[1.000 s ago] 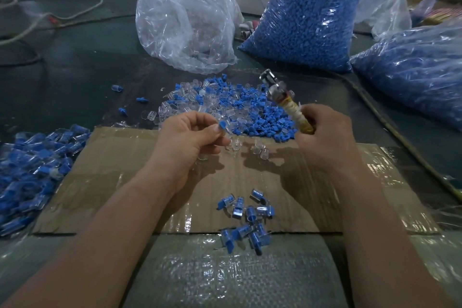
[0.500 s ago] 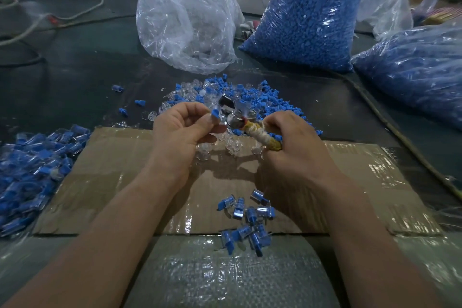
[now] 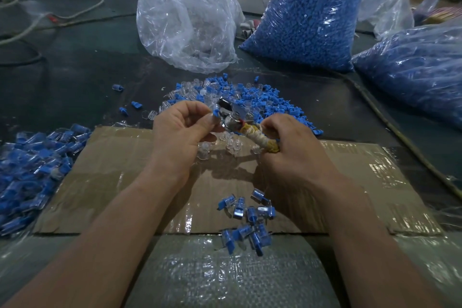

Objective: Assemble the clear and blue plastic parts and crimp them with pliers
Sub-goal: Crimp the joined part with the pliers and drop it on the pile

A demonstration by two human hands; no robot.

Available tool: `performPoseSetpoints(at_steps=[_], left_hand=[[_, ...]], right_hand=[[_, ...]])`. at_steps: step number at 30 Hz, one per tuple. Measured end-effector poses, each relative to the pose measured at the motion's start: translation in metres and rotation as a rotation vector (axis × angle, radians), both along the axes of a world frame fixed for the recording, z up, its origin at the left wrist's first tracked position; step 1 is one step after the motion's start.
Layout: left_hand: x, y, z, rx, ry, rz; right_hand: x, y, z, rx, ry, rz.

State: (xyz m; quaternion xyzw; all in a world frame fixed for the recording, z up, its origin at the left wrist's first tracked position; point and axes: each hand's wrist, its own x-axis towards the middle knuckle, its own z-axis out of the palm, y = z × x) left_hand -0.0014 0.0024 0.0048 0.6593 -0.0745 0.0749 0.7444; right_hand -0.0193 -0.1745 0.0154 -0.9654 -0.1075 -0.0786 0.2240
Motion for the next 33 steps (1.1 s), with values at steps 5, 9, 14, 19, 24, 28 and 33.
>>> performPoseSetpoints(at_steps=[5, 9, 14, 19, 24, 28, 33], left_hand=[[-0.0010, -0.0008, 0.0001, 0.075, -0.030, 0.050], [-0.0016, -0.0011, 0.0000, 0.103, -0.029, 0.059], [-0.0024, -0.0022, 0.0017, 0.104, -0.020, 0.063], [-0.0038, -0.0036, 0.0025, 0.130, -0.040, 0.064], [-0.0035, -0.0027, 0.0017, 0.153, -0.056, 0.089], [-0.0033, -0.0023, 0.0000, 0.159, -0.054, 0.100], [-0.0032, -0.0021, 0.0002, 0.161, -0.049, 0.102]], right_hand=[[0.0005, -0.0007, -0.0011, -0.014, 0.022, 0.004], [0.0010, -0.0005, -0.0011, -0.004, 0.031, 0.006], [0.0017, -0.0011, -0.0011, -0.022, 0.034, 0.007], [-0.0002, 0.0008, 0.0028, -0.054, 0.044, 0.030], [-0.0023, 0.0060, 0.0059, -0.030, 0.041, 0.017], [-0.0030, 0.0081, 0.0075, -0.027, 0.048, 0.008], [-0.0032, 0.0085, 0.0065, -0.022, 0.039, -0.017]])
